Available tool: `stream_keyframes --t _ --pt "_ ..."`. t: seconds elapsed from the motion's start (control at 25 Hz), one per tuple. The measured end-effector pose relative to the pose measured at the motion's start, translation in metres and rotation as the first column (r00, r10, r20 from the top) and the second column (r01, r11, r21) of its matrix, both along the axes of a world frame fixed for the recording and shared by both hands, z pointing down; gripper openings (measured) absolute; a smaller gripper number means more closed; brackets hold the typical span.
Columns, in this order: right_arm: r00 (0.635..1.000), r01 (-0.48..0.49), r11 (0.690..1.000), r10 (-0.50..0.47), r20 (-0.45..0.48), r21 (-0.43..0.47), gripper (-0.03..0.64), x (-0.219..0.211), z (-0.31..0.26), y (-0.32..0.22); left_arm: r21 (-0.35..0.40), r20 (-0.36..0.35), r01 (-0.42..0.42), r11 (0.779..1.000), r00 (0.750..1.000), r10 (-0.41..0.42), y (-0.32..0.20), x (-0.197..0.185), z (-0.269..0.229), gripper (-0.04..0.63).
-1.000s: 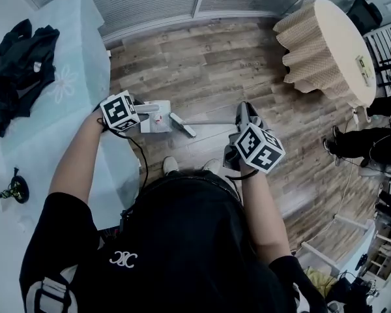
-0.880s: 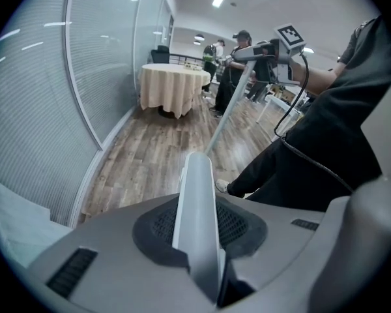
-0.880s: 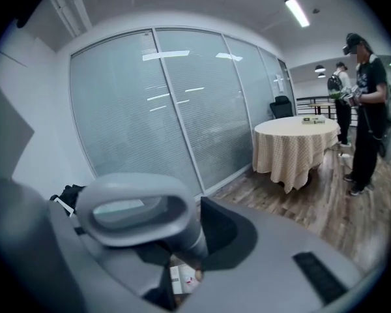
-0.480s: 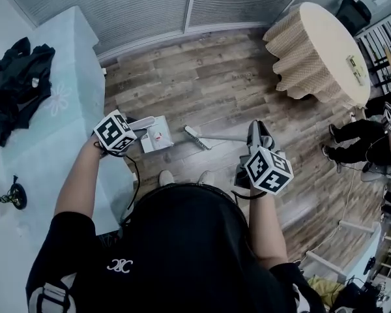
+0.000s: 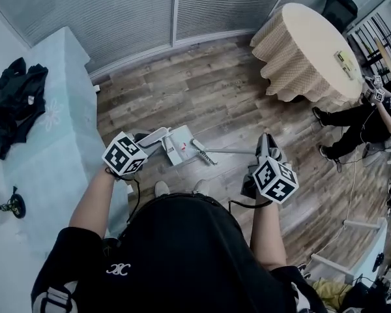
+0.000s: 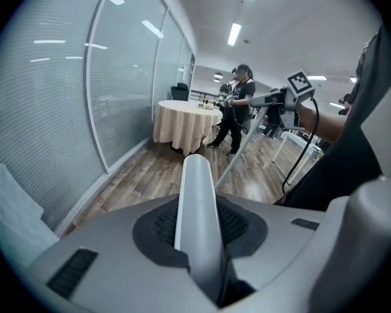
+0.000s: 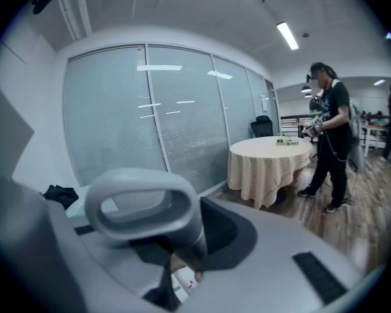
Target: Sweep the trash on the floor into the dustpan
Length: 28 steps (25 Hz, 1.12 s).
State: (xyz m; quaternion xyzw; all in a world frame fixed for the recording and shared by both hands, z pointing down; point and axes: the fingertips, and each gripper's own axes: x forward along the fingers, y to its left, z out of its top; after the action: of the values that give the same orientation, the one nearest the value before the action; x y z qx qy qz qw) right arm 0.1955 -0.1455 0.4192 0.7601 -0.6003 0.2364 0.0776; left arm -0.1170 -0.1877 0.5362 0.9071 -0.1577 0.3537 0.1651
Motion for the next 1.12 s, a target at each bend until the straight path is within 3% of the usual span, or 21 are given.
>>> stream_keyframes --t 0.24,0.36,0.6,1.12 --pt "0.990 -0.136 0.989 0.138 -0.035 0.061 0.058 0.051 -0.031 0.027 0.020 -0.061 0.066 0.998 0.996 -0.065 0.005 0.037 -0.014 0.083" --pt "0.975 -0.216 0.972 0.220 -0.039 0.097 0.057 0.073 -0.048 0.043 0.012 -0.086 0.133 0.991 0.988 -0.132 -0.002 0.039 -0.018 0.083" --pt "0.955 -0.288 0.951 0.295 -0.042 0.115 0.058 0.101 -0.056 0.060 -0.021 -0.134 0.254 0.967 0.958 -0.255 -0.015 0.040 -0.033 0.083" --pt "0.953 -0.301 0.953 0.302 -0.025 0.043 0.052 0.111 -0.016 0.054 0.020 -0.124 0.368 0.930 0.924 -0.363 -0.031 0.032 -0.056 0.083"
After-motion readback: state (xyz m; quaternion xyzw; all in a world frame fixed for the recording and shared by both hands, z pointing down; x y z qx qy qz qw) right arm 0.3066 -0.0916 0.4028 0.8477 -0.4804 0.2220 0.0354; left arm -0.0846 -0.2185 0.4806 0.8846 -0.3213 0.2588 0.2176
